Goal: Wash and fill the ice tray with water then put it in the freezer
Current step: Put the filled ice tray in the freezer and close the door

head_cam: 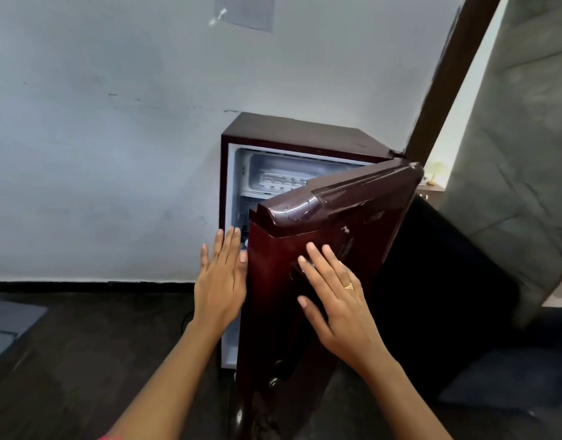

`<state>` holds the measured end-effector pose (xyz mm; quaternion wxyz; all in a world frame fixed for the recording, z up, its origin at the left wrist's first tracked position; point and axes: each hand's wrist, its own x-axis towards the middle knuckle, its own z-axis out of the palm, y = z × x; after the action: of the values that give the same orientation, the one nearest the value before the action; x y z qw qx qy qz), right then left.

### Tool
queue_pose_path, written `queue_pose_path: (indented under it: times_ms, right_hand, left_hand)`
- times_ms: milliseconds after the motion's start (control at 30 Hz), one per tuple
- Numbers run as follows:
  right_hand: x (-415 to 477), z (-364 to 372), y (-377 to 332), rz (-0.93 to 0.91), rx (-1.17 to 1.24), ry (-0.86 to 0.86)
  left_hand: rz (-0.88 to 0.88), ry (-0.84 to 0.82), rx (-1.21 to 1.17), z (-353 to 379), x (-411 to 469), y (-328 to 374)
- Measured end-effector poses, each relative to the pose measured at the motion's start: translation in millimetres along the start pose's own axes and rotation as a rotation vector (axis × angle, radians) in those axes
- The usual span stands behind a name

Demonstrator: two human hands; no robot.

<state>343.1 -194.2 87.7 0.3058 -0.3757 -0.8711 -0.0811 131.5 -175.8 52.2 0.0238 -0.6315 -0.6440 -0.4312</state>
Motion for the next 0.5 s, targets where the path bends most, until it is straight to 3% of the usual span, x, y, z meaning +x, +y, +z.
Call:
queue_pose_path:
  times_ms: [300,500]
  right_hand:
    - [74.5,62.9,-4.9,-0.024,0.133,-0.132]
    - [124.6,96.0,-5.5,-0.042,0.082,-0.160]
  left_hand:
    - [-0.004,0.011,0.005,-8.3,59.2,-37.9]
    - [-0.066,-0.065,0.015,-0.6,104.7,-59.4]
